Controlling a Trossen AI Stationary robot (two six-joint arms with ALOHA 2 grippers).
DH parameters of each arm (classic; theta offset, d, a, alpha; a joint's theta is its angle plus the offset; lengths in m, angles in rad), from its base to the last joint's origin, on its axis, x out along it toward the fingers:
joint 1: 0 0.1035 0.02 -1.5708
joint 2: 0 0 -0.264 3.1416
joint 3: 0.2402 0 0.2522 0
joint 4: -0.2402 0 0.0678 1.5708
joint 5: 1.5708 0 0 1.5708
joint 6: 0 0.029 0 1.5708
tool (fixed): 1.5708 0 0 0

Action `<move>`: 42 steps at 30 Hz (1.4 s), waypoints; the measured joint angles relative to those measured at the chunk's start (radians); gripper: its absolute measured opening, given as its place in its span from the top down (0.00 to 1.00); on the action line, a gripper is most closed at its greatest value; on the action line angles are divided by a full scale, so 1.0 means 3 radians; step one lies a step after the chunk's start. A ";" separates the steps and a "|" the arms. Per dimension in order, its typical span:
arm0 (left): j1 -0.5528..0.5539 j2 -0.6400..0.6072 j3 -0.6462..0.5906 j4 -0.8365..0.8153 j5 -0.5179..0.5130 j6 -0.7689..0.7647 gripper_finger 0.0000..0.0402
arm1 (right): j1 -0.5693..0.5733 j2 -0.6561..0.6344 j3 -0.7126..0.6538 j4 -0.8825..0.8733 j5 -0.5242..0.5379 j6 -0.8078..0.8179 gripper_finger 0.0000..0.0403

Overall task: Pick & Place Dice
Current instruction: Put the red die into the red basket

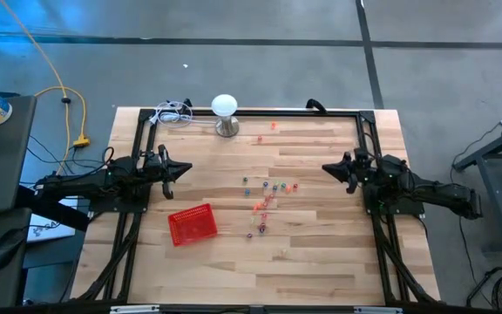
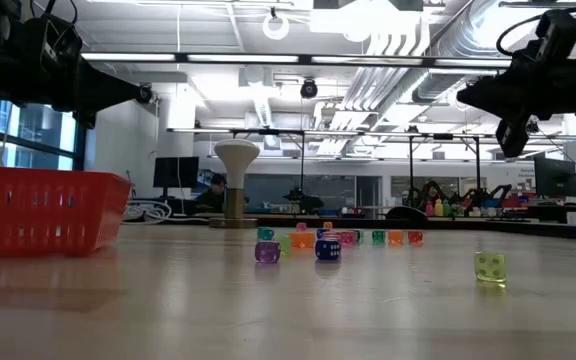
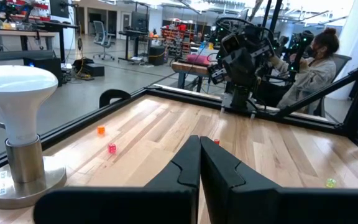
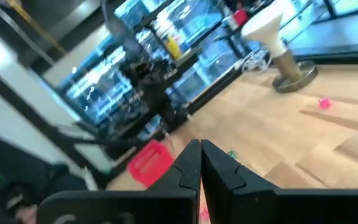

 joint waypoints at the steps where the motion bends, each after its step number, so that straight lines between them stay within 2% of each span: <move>1: 0.0000 0.0000 -0.0001 0.0007 0.0000 0.0011 1.00 | 0.0000 0.0000 0.0001 0.0010 0.0068 -0.0081 1.00; 6: 0.0000 0.0002 0.0000 -0.0011 -0.0012 0.0090 1.00 | -0.0001 0.0001 0.0017 0.0240 0.0220 -0.0475 1.00; 10: 0.0000 0.0002 0.0000 0.0009 0.0011 -0.0057 1.00 | 0.0032 0.0025 0.0363 0.0303 0.0153 -0.1139 1.00; 12: 0.0001 0.0002 -0.0001 0.0008 0.0058 -0.0059 1.00 | 0.0089 0.0149 0.0619 0.0047 0.0383 -0.1357 1.00; 15: 0.0001 0.0002 -0.0001 0.0010 0.0115 -0.0130 1.00 | 0.0184 0.0499 0.0937 -0.0663 0.0645 -0.1424 1.00; 18: 0.0001 0.0002 0.0000 0.0008 0.0132 -0.0185 1.00 | 0.0307 0.0864 0.1134 -0.1123 0.0688 -0.1316 1.00; 21: 0.0001 0.0002 0.0000 0.0008 0.0132 -0.0192 1.00 | 0.0438 0.1199 0.1134 -0.1371 0.0659 -0.1092 1.00; 24: 0.0001 0.0002 0.0000 0.0008 0.0132 -0.0192 1.00 | 0.0565 0.1609 0.0966 -0.1216 0.0600 -0.0879 1.00; 28: 0.0001 0.0002 0.0000 0.0009 0.0131 -0.0148 1.00 | 0.0674 0.2032 0.0609 -0.0466 0.0802 -0.0732 1.00; 30: 0.0001 0.0002 0.0000 0.0008 0.0131 -0.0143 1.00 | 0.0690 0.2208 0.0488 -0.0309 0.0892 -0.0691 1.00; 34: -0.0007 0.0003 -0.0001 -0.0005 0.0190 -0.0168 1.00 | 0.0746 0.2464 0.0389 0.0085 0.0912 -0.0750 1.00; 38: -0.0027 0.0034 -0.0001 -0.0015 0.0391 -0.0124 1.00 | 0.0750 0.2622 0.0372 0.0301 0.0921 -0.0785 1.00; 42: -0.0039 0.0059 -0.0001 -0.0012 0.0396 -0.0116 1.00 | 0.0751 0.2748 0.0376 0.0412 0.0914 -0.0765 0.99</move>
